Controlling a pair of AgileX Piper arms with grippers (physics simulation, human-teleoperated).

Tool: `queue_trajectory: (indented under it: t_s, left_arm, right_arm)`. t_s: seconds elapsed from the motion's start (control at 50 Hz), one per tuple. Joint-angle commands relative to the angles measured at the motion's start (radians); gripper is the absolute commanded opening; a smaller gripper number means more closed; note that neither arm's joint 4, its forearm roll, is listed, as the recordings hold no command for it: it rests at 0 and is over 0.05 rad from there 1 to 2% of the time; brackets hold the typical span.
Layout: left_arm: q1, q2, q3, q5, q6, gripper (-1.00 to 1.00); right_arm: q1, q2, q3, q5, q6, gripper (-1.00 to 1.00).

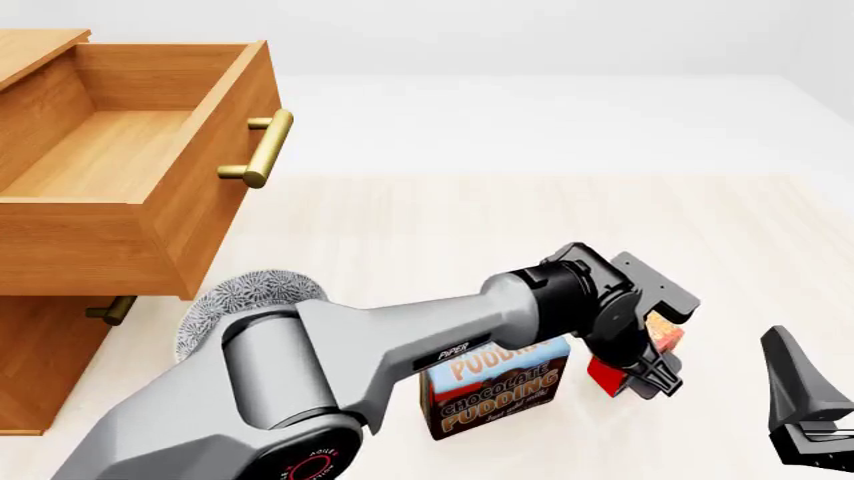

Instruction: Put the butter at the back in the top drawer of the cabinet and close it.

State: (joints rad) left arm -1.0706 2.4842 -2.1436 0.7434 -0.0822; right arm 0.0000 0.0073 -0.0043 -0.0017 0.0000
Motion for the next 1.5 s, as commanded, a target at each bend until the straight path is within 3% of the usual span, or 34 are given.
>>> queue_trajectory:
  t_s: [0.02,0.52,0.54,1.5]
  left_arm:
    - [-0.001,0.003,-0.004,-0.001,-0.009,1.0]
    - [-0.004,0.02,-0.012,0.004,-0.017,1.0]
    - [-0.005,0.021,-0.012,0.004,-0.017,-1.0]
    - [-0.016,-0.07,0.022,-0.007,-0.01,-1.0]
  right_arm:
    - [0.0,0.0,0.0,0.0,0.0,1.0]
    - [0.0,0.0,0.0,0.0,0.0,1.0]
    - [0.0,0.0,0.0,0.0,0.0,1.0]
    - [0.0,0.0,0.0,0.0,0.0,1.0]
